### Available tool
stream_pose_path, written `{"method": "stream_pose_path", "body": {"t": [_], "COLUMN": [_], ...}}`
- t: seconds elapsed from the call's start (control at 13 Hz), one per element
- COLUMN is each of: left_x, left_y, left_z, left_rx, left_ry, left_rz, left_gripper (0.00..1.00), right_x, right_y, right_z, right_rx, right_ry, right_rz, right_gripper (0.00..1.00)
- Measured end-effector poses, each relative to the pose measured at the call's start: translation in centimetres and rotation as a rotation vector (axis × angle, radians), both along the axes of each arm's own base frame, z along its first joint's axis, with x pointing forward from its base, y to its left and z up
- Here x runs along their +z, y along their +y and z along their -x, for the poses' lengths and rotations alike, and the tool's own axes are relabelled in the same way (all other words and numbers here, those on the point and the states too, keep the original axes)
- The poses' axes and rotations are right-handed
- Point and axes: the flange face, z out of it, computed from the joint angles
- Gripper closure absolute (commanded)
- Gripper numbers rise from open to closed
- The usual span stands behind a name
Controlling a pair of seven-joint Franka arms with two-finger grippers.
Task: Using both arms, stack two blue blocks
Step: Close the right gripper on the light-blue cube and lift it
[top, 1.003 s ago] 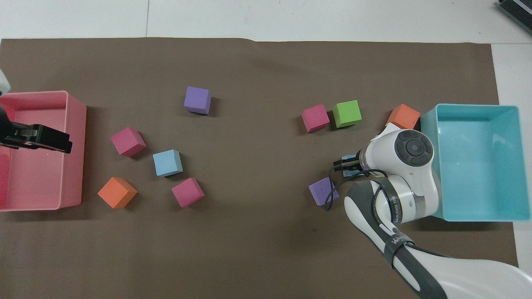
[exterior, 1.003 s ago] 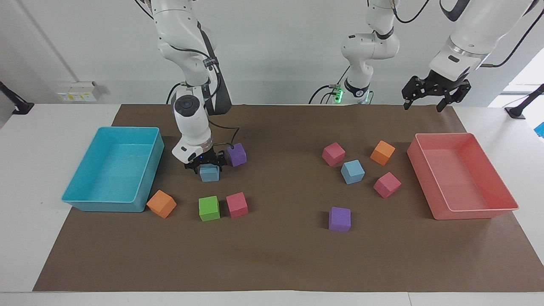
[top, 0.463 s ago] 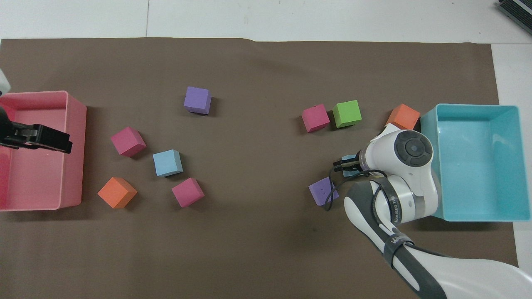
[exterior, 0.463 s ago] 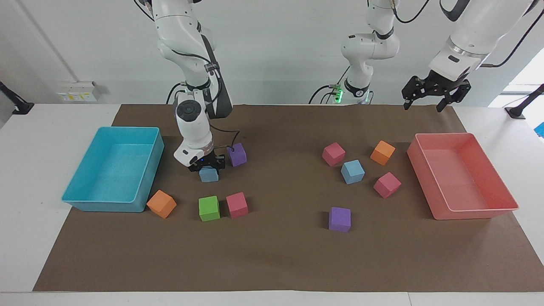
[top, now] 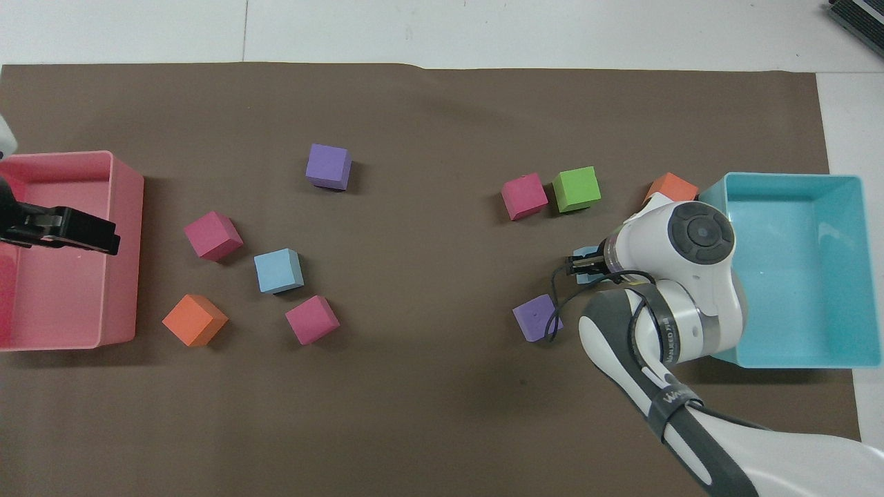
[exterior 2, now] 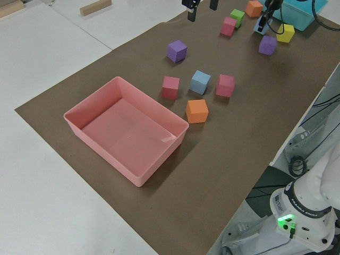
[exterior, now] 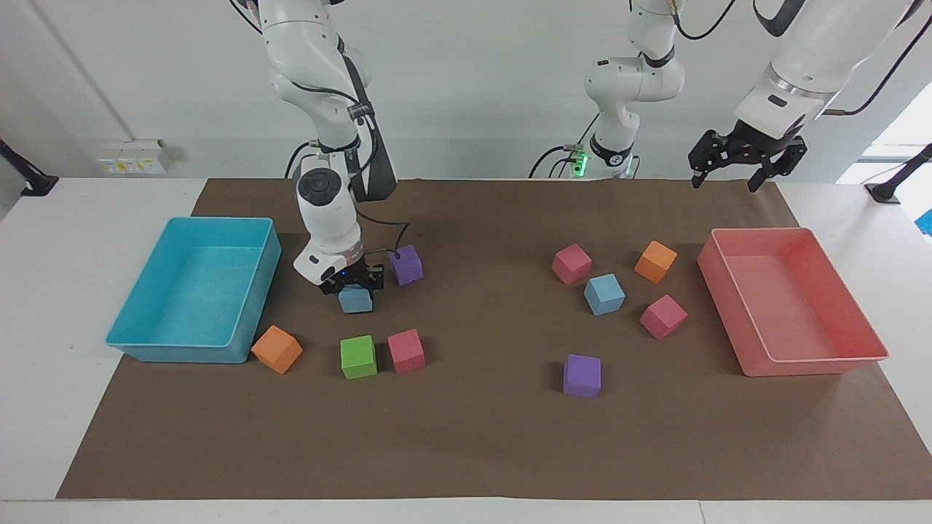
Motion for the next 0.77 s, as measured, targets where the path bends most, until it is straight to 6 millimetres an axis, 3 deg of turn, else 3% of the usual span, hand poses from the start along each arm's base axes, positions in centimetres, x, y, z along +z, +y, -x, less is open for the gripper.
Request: {"method": "stream_pose_path", "body": {"t": [0.46, 0.77], "left_x": [0.0, 0.0], "left_y": [0.0, 0.0], "left_z": [0.0, 0.0], "left_rx": [0.000, 0.000], "left_ry": [0.000, 0.000], "left_rz": [0.000, 0.000], "left_gripper": [0.00, 0.00], "right_x": [9.2, 10.9], "right_y": [-1.0, 1.4], "right_z": [-0.8, -2.3], "right_rx": [-0.020, 0.008], "right_ry": [0.019, 0.011], "right_rz": [-0.003, -0.007], "right_gripper": [1.00, 1.00]}}
